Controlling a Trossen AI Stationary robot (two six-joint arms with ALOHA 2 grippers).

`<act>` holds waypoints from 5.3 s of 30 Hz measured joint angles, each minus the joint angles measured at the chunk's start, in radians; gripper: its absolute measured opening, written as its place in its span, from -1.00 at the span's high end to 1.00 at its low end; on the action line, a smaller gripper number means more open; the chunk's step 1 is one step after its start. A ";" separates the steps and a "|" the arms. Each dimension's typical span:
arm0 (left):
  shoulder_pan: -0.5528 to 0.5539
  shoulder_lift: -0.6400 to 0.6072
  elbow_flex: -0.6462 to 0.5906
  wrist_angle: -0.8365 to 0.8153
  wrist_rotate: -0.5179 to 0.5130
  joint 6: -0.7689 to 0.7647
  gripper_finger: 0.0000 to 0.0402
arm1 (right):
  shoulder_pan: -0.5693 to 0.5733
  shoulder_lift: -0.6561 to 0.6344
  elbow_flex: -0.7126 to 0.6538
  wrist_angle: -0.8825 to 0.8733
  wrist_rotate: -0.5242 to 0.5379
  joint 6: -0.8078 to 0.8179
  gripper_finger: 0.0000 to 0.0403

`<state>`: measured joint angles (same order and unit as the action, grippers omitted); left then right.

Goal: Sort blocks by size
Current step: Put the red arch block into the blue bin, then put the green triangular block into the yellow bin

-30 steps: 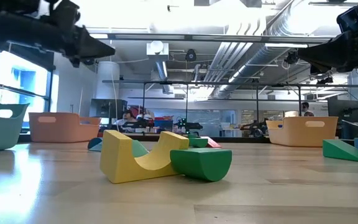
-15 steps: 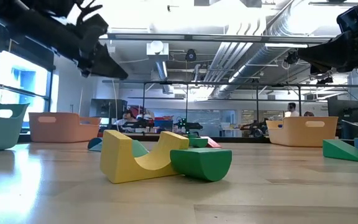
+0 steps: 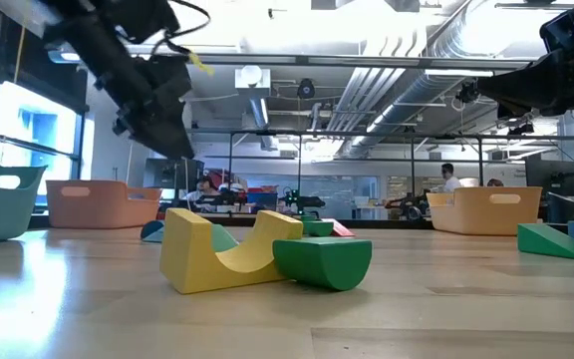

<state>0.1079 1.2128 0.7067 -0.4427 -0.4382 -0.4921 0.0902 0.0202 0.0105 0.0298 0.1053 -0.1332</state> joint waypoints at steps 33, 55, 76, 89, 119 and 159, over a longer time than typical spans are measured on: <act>0.254 0.417 0.130 -0.060 0.309 -0.045 -0.19 | 0.000 0.000 0.000 0.000 0.000 0.000 0.98; 0.236 0.339 0.148 0.001 0.336 0.108 0.93 | 0.000 0.000 0.000 0.000 0.000 -0.004 0.98; -0.459 0.109 0.493 -0.268 0.090 0.202 0.97 | 0.000 0.000 0.000 0.000 0.000 -0.001 0.98; -0.806 0.108 0.495 -0.982 0.155 -0.811 0.94 | 0.000 0.000 0.000 0.000 0.000 -0.001 0.98; -0.888 -0.183 -0.098 -0.589 0.387 -1.339 0.94 | 0.000 0.000 0.000 0.000 0.000 -0.001 0.98; -0.646 -0.286 0.044 -0.535 0.473 -0.933 0.13 | 0.000 0.000 0.000 0.000 0.000 -0.004 0.98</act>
<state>-0.5378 0.9271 0.7510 -0.9781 0.0350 -1.4255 0.0903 0.0200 0.0102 0.0296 0.1051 -0.1368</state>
